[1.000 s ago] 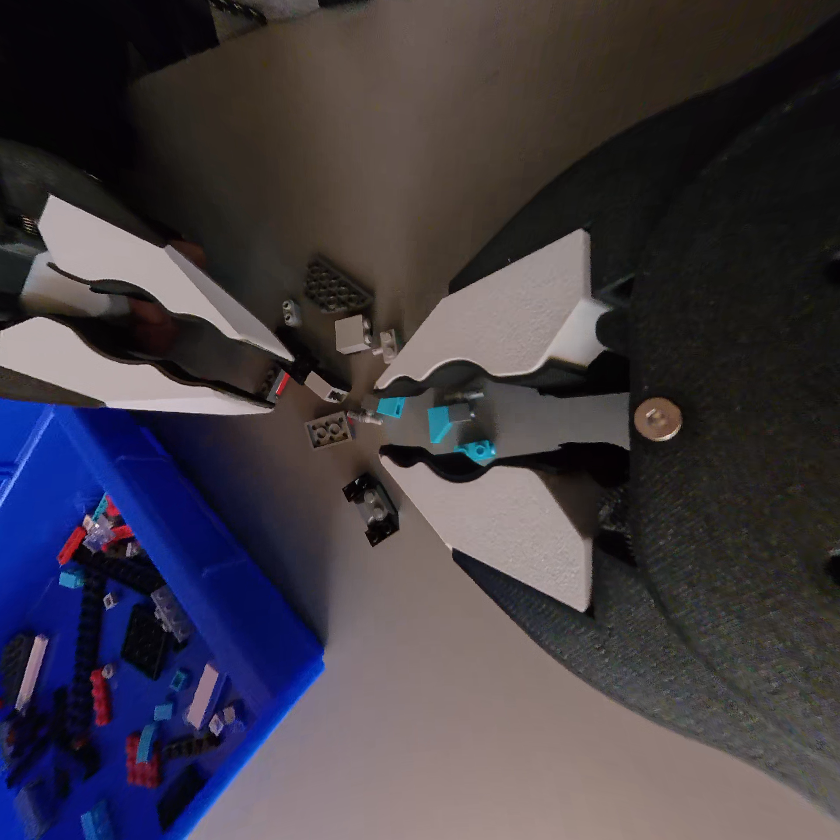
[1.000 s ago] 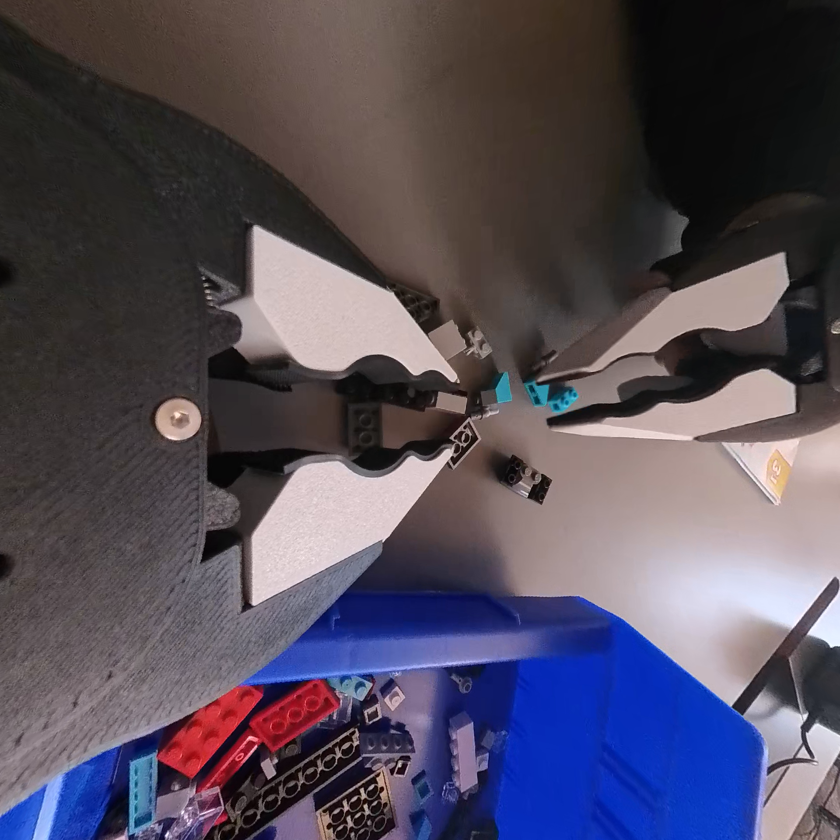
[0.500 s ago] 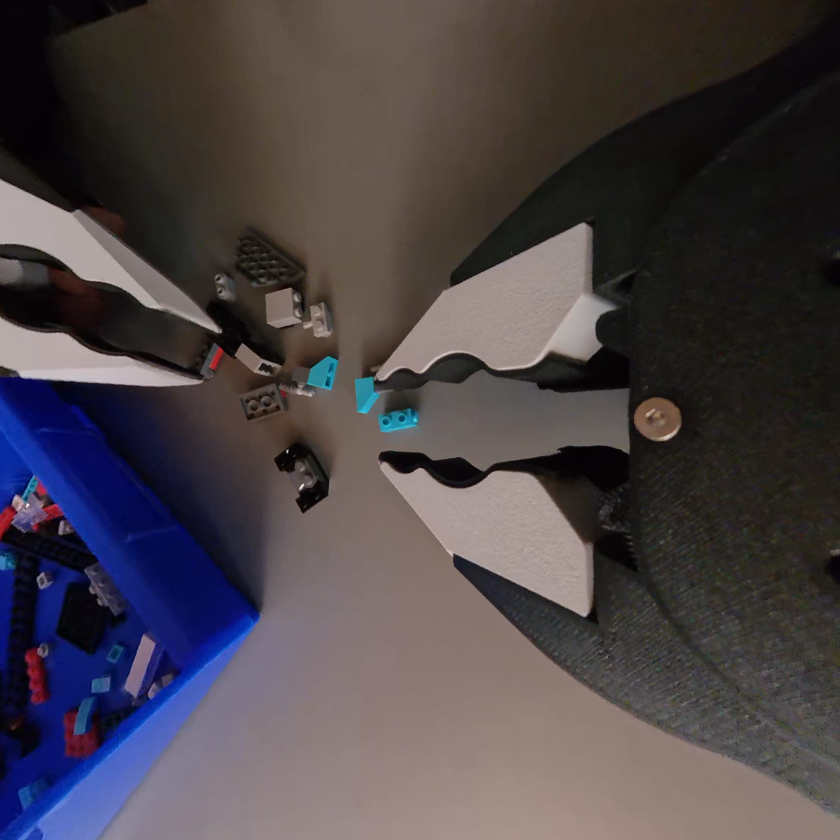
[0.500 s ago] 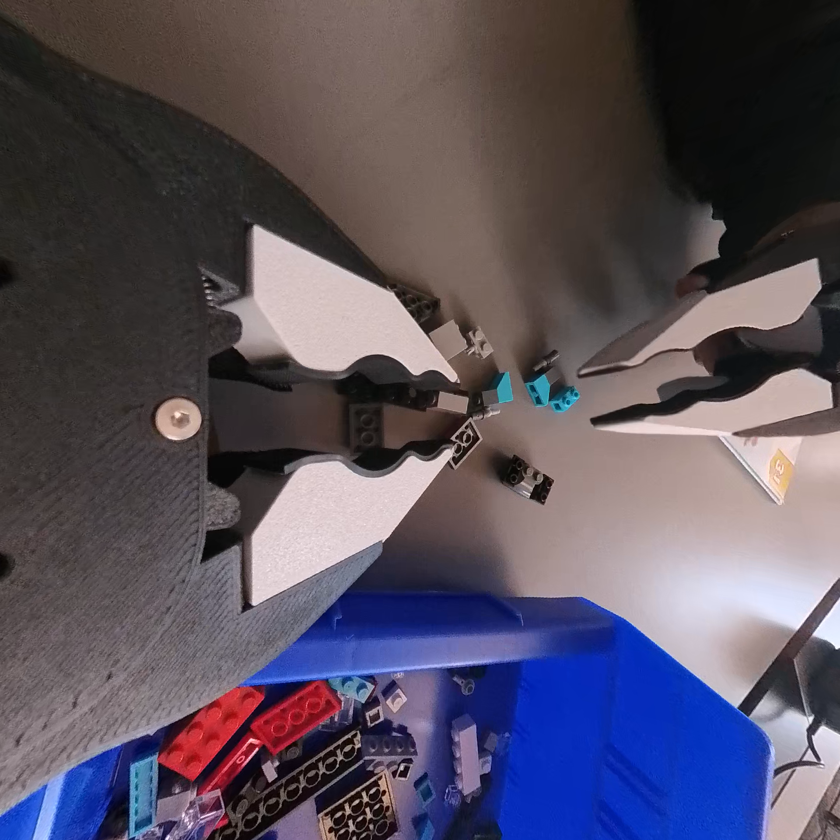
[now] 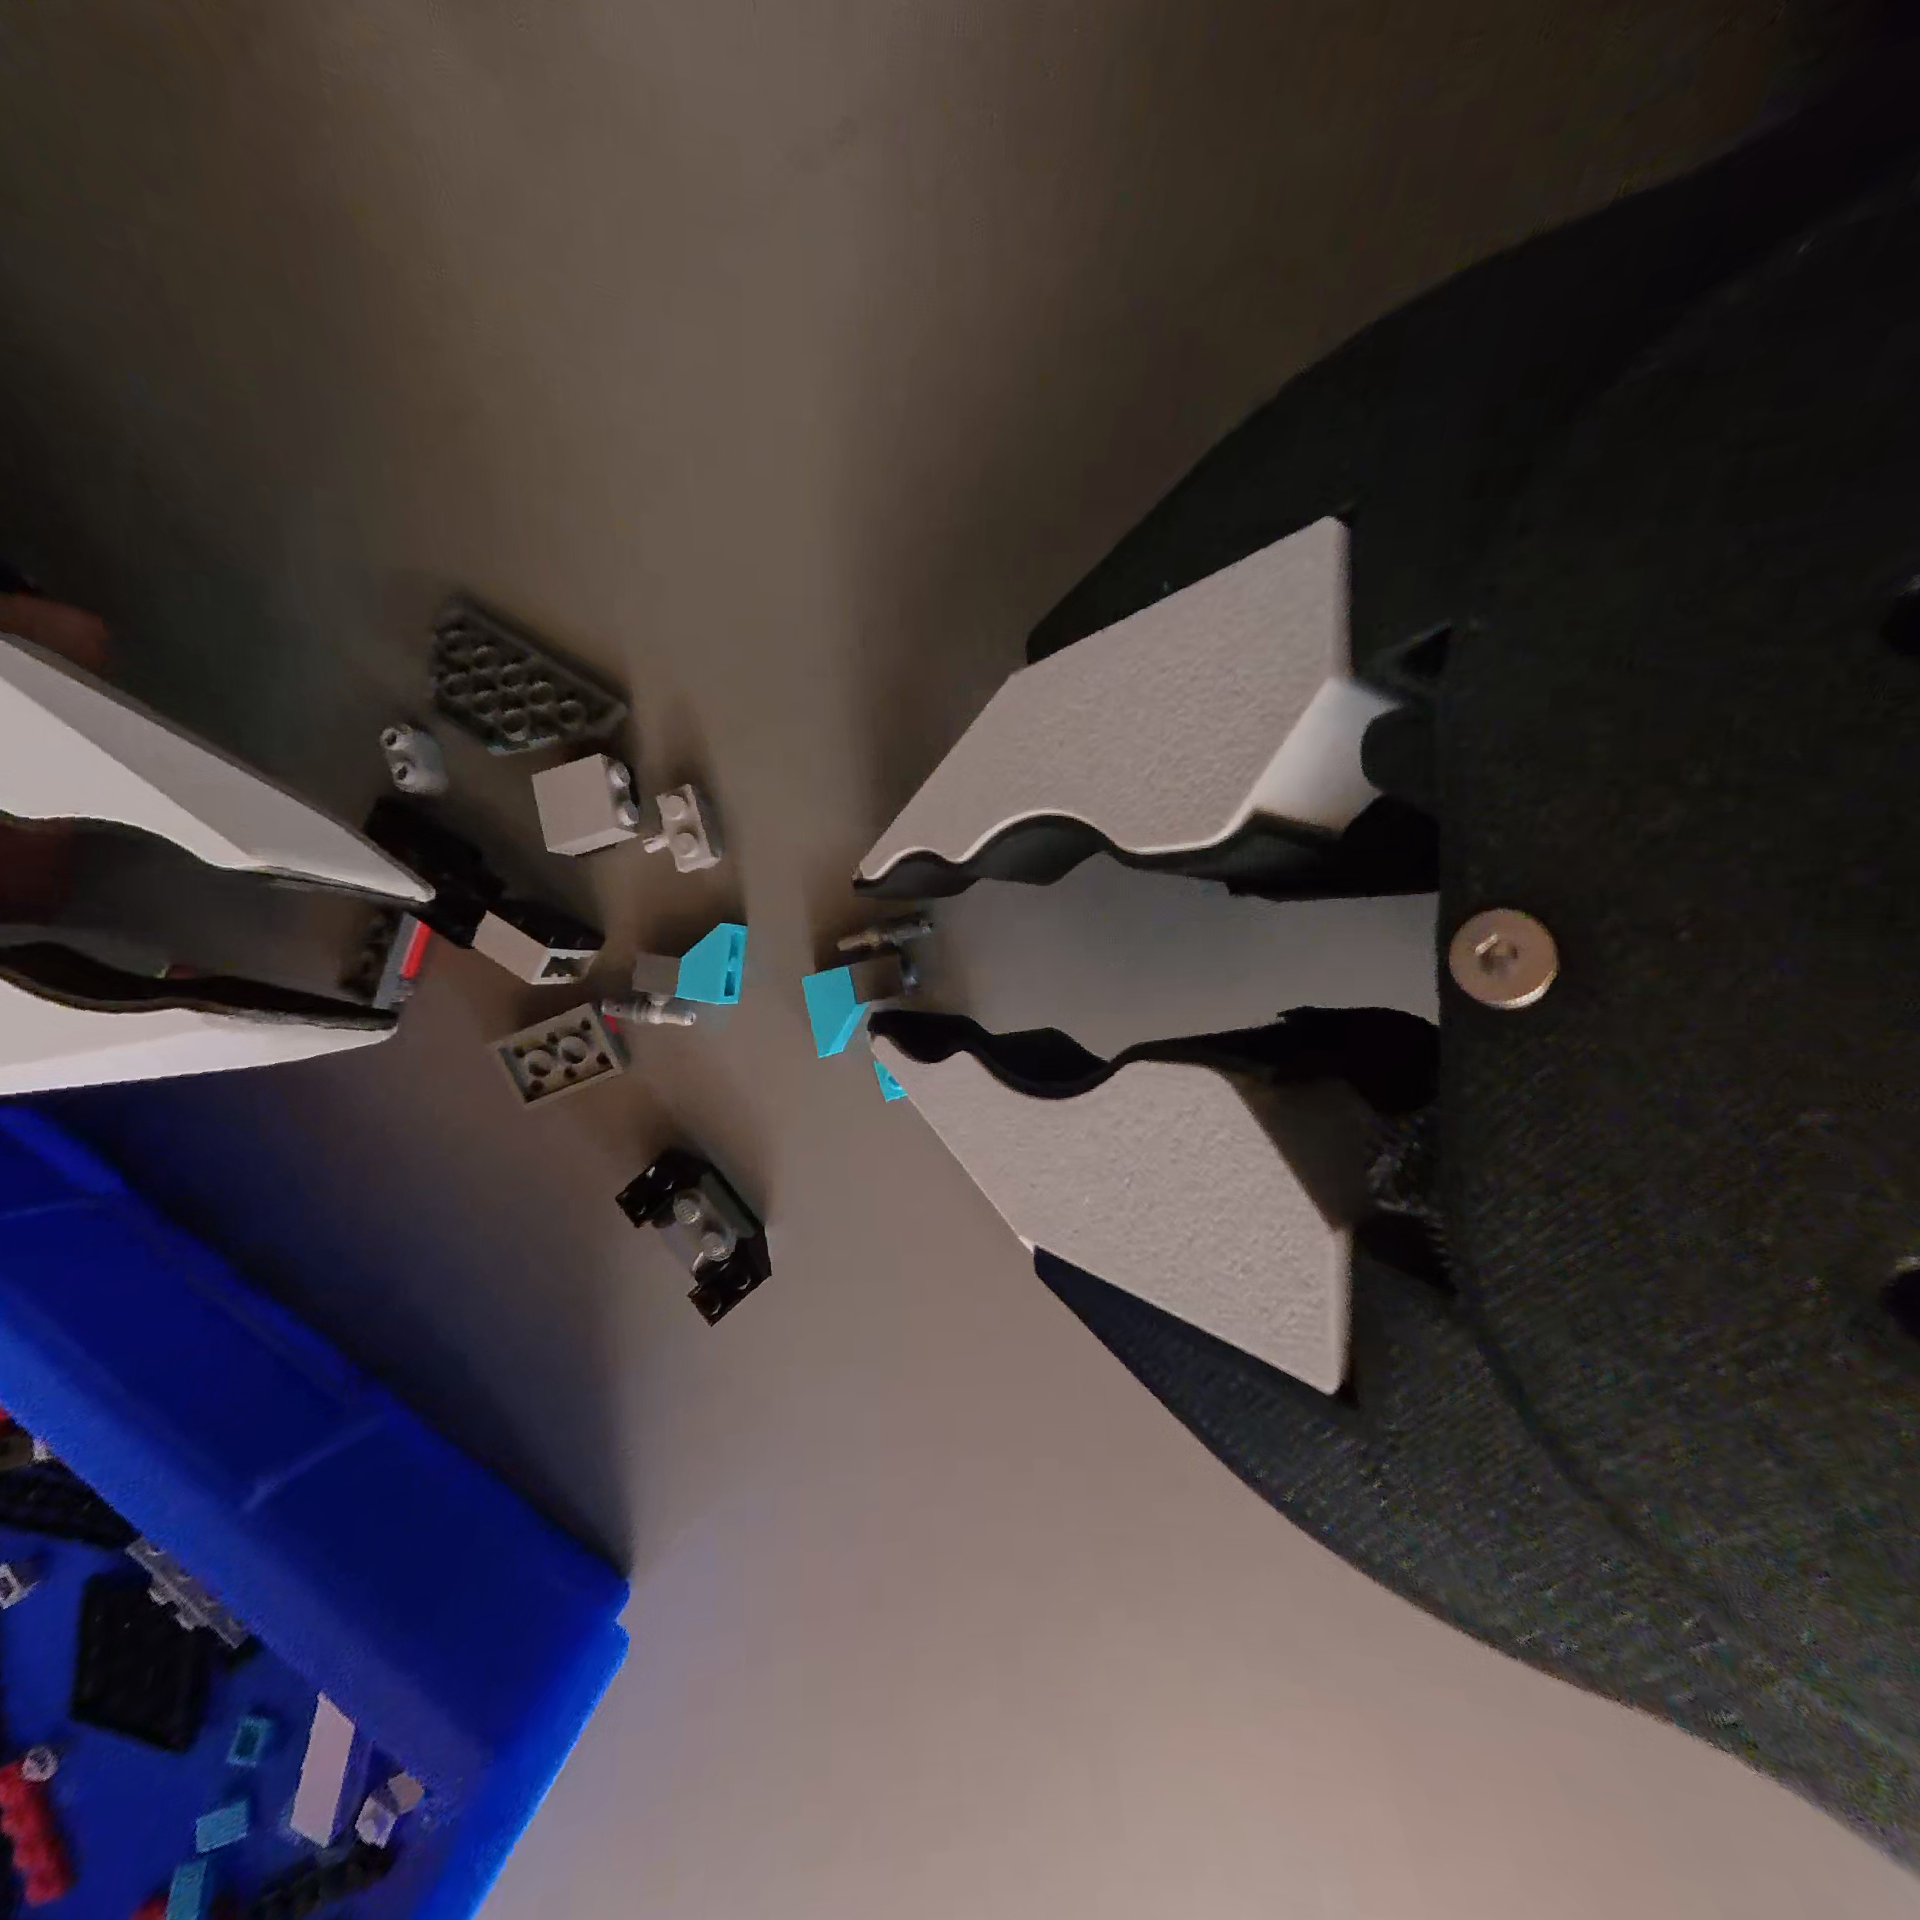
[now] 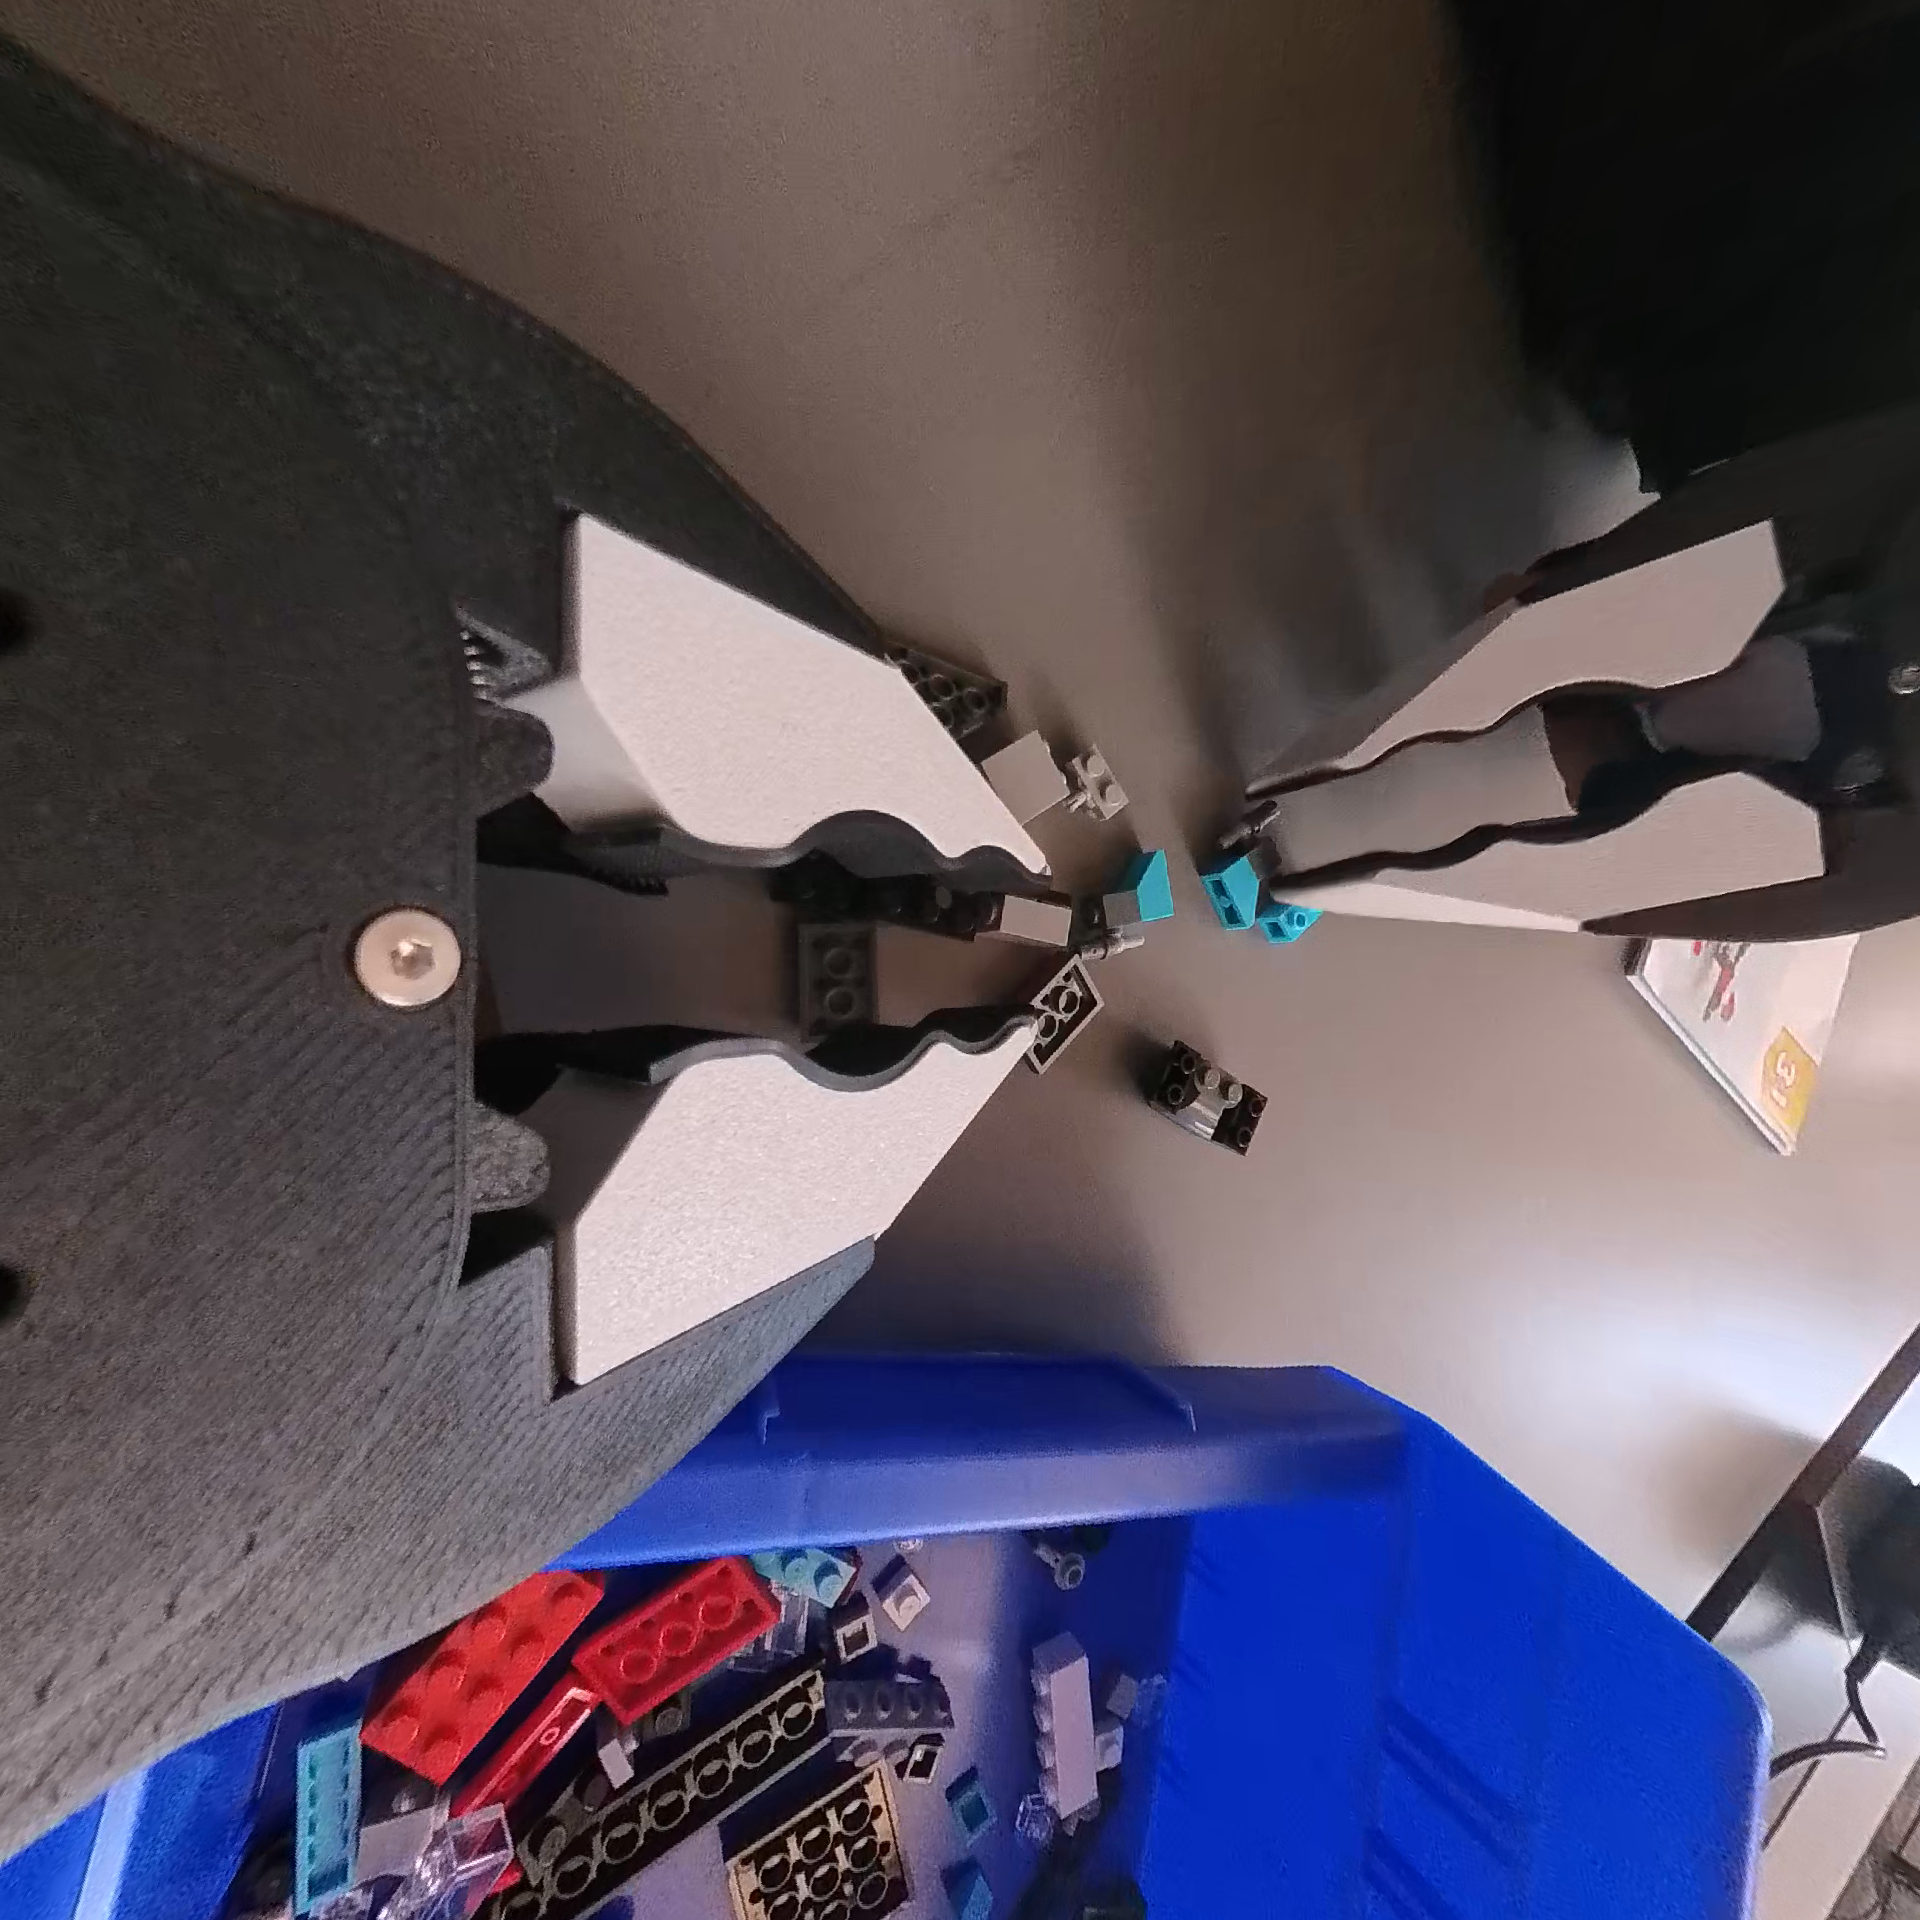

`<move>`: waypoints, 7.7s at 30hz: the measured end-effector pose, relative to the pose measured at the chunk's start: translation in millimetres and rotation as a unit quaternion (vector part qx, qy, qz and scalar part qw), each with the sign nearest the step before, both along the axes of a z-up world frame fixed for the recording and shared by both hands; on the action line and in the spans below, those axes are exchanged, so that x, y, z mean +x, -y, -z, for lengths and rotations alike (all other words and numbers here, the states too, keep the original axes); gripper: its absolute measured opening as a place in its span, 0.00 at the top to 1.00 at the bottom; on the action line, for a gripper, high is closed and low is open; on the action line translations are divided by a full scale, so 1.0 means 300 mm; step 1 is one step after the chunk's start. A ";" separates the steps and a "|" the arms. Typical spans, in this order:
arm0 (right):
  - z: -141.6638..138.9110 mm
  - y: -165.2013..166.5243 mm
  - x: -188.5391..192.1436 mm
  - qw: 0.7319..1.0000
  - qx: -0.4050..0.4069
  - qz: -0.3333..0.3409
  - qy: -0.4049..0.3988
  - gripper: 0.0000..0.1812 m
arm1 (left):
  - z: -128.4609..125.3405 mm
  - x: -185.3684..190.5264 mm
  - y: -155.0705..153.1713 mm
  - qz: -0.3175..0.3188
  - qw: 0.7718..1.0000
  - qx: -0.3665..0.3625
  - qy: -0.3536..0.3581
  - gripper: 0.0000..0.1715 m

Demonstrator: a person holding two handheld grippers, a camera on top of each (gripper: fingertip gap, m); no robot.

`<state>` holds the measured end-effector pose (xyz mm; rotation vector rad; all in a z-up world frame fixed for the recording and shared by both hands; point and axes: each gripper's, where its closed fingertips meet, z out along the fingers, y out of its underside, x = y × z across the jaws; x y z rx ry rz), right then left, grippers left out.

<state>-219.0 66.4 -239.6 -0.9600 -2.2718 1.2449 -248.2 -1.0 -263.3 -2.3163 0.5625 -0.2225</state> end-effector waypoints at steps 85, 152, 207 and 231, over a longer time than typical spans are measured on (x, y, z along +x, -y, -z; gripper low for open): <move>-0.187 0.103 0.051 0.972 -0.225 -0.063 -0.024 0.95 | -0.268 0.177 -0.144 0.020 0.940 0.178 0.292 0.94; -0.240 0.091 0.016 0.986 -0.150 -0.017 -0.068 0.94 | -0.268 0.155 -0.162 0.002 0.957 0.205 0.205 0.95; -0.344 0.058 0.021 0.918 -0.395 -0.017 -0.041 0.89 | -0.411 0.162 -0.167 -0.021 0.825 0.188 0.533 0.95; -0.348 0.081 0.053 0.928 -0.360 -0.055 -0.076 0.96 | -0.405 0.207 -0.156 0.005 0.798 0.141 0.585 0.95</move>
